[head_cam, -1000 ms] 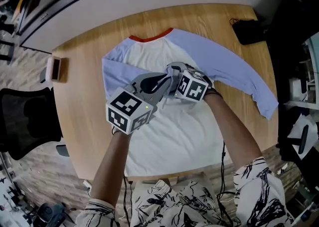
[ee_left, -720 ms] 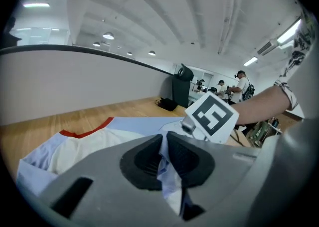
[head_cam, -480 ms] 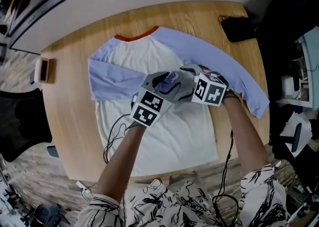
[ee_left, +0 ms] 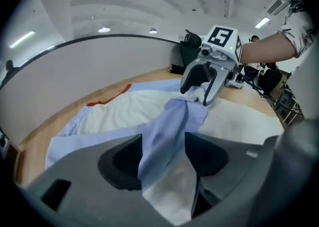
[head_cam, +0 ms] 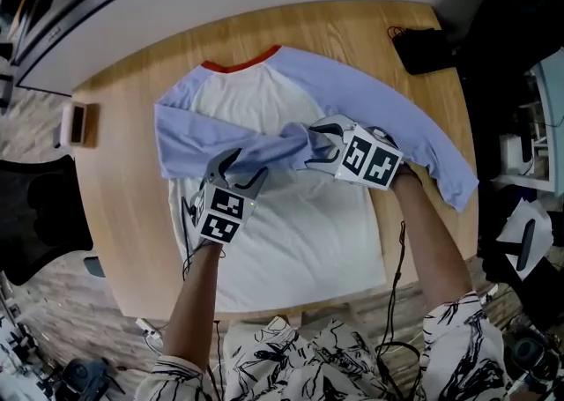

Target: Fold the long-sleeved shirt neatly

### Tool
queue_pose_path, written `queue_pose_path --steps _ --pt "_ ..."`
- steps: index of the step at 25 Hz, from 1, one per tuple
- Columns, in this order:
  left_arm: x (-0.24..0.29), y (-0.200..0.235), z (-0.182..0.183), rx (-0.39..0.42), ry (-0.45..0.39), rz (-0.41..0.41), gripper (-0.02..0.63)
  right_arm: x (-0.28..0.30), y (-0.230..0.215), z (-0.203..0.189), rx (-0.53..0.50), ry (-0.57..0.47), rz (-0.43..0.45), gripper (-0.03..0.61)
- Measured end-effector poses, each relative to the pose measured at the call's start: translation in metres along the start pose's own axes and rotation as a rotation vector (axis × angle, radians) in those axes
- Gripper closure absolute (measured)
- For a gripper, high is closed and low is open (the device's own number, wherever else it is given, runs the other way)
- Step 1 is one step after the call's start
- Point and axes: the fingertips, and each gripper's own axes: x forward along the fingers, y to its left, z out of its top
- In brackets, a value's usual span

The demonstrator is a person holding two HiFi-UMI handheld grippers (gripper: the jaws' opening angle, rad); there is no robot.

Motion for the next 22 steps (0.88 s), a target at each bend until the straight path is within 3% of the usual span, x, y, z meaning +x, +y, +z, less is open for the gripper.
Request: queue_pose_path --steps 2,5,9,12,15,19,22 --pt "0.006 -0.002 -0.006 0.001 0.01 -0.012 0.341 0.004 -0.001 -0.001 -0.002 0.022 -0.044 0.34" --pt "0.01 -0.006 -0.008 -0.01 -0.001 -0.021 0.341 0.005 -0.015 -0.006 0.119 -0.008 -0.12 0.366" --pt "0.015 -0.009 -0.008 -0.012 0.0 -0.027 0.337 0.011 -0.016 -0.014 0.15 0.038 -0.113 0.403" --pt "0.017 -0.01 -0.01 -0.007 0.013 -0.026 0.336 0.006 -0.03 -0.021 0.178 0.062 -0.175 0.55" --pt "0.016 -0.009 -0.013 -0.021 0.008 -0.019 0.334 -0.015 -0.045 -0.018 0.246 0.006 -0.189 0.549" --pt "0.016 -0.01 -0.014 -0.037 -0.011 -0.016 0.334 -0.046 -0.072 -0.025 0.43 -0.115 -0.22 0.551" --pt "0.016 -0.01 -0.014 -0.039 -0.011 -0.017 0.336 -0.039 -0.075 -0.045 0.524 -0.038 -0.186 0.551"
